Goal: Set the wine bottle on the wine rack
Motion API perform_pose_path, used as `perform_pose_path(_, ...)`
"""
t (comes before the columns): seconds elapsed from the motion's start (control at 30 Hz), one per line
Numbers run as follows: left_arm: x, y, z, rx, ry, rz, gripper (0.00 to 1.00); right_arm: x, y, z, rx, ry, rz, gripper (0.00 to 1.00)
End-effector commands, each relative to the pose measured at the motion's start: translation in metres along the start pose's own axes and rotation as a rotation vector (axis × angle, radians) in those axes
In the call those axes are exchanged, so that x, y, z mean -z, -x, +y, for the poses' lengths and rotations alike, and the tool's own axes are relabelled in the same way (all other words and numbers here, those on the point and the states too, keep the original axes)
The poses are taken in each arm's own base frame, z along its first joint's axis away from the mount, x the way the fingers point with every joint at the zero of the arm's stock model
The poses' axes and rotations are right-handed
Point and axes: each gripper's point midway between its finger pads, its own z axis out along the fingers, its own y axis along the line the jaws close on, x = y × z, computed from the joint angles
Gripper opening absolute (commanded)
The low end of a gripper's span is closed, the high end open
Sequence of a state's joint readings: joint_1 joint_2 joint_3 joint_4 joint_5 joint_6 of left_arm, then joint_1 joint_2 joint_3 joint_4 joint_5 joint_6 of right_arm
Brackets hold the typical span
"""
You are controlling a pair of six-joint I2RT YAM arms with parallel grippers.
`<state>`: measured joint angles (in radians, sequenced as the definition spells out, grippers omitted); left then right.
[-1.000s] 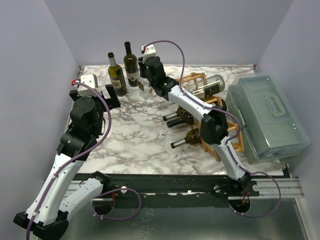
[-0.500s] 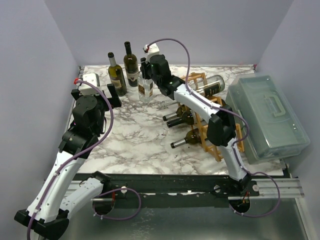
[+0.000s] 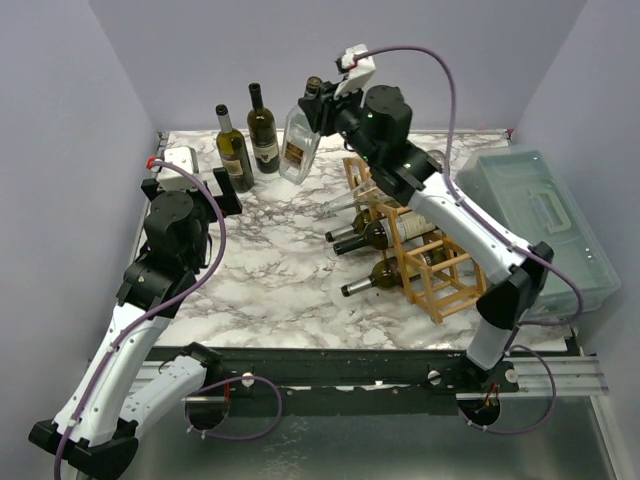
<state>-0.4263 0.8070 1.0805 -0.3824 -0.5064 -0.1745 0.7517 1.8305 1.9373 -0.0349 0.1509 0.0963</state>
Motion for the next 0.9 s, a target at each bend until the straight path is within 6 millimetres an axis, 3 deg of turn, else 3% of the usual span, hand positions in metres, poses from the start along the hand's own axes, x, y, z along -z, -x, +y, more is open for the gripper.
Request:
perform_pose_path(0.0, 0.002, 0.005, 0.007, 0.013, 0.027, -0.03, 0.99, 0.059, 0.128, 0.003, 0.014, 0.035, -0.316, 0.01)
perform_pose_path(0.23, 0.001, 0.004, 0.005, 0.015, 0.018, -0.025, 0.99, 0.132, 0.171, -0.01, 0.112, 0.013, -0.363, 0.01)
perform_pose_path(0.53, -0.002, 0.001, 0.002, 0.014, 0.01, -0.015, 0.99, 0.223, 0.193, -0.057, 0.303, -0.182, -0.327, 0.01)
perform_pose_path(0.7, -0.005, -0.004, 0.0, 0.007, 0.006, 0.002, 0.99, 0.256, 0.189, -0.076, 0.394, -0.252, -0.275, 0.01)
perform_pose_path(0.87, -0.008, -0.006, -0.002, 0.006, 0.004, 0.011, 0.99, 0.257, 0.154, -0.1, 0.534, -0.349, -0.136, 0.0)
